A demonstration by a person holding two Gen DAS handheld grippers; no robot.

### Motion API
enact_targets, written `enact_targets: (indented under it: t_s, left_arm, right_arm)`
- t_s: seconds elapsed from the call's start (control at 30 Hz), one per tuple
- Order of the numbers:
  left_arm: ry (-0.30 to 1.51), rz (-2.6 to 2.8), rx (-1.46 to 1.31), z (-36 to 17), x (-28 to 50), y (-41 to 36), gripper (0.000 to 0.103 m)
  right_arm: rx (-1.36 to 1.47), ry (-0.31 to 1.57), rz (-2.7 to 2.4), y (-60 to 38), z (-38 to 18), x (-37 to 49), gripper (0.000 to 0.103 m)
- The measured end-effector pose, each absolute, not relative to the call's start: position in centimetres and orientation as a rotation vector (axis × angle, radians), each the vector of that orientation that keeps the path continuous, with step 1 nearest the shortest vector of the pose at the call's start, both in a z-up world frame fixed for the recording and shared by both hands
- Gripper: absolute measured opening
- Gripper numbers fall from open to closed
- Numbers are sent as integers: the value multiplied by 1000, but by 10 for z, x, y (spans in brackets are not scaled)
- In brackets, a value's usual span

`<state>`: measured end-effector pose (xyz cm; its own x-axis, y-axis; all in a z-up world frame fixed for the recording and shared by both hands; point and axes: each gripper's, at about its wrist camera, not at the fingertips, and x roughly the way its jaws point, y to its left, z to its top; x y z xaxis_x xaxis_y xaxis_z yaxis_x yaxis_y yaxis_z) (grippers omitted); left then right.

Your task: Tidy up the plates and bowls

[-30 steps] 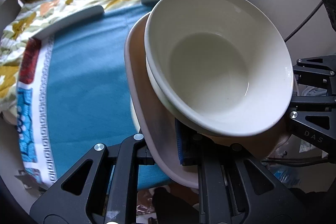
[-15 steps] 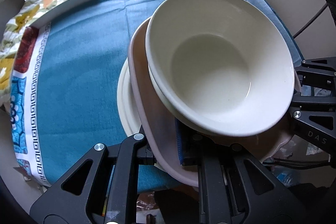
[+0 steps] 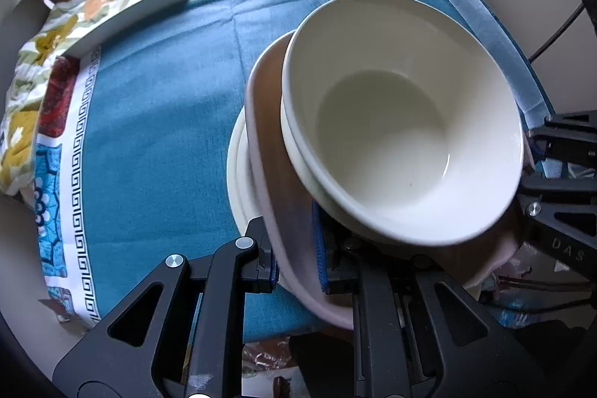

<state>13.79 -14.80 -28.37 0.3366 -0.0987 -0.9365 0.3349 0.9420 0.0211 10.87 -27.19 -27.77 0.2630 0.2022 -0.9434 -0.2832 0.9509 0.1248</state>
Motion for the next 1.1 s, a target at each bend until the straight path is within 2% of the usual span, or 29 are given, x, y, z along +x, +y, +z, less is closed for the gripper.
enact_targets:
  t_s: [0.63,0.97,1.0,1.03,1.07,1.1]
  left_arm:
    - [1183,-283,254,-250,114,-144,13]
    - [1029,-254,160,-175,69,-131,13]
    - [995,-250,155,-164,63,-130,13]
    - [949,-245,150,-147,56,-128,13]
    - [916,-242,144,-135,50,-126,13]
    - [872,-239,133,-120,43,-123,14]
  right_arm:
    - [11,1241,276,-289,-241,88,15]
    - [36,1101,283,-290,-178,51,17]
    - [34,1073,279,-289,-168,47,27]
    - [36,1045,276,-288,-157,42,46]
    - [41,1017,272,-288,-147,38,57]
    - [48,985,266,-288,-135,34,78]
